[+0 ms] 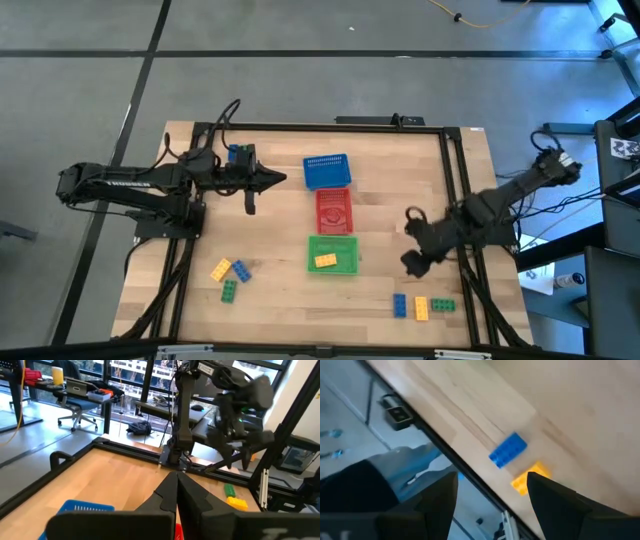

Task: Sort & place blocks by color
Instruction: Put the right yellow game piece into the green basket

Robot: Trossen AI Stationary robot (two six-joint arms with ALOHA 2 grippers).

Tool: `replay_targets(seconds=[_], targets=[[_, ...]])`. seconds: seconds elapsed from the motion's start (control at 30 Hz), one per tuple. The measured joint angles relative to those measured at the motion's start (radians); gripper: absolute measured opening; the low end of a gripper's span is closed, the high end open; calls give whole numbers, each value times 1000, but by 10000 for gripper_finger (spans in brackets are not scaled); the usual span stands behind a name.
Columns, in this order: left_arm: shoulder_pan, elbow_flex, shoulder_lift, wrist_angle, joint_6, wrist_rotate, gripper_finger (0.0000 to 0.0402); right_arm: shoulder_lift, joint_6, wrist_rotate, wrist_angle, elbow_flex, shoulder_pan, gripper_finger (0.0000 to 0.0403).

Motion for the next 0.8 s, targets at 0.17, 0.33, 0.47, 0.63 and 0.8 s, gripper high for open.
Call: replay_targets(seconds=[0.17,0.33,0.47,0.63,0.8], targets=[[0,0,0,-11,-17,0,0,74,263,44,-1,0,150,242],[0,0,0,-11,-21,0,0,164,473,52,1,0,258,242],[0,0,0,-11,-24,0,0,238,592,52,16,0,316,242],[0,0,0,-11,-24,-1,0,323,652,51,42,-1,346,242],[0,0,0,-11,-24,-2,0,399,654,52,67,-1,348,242]])
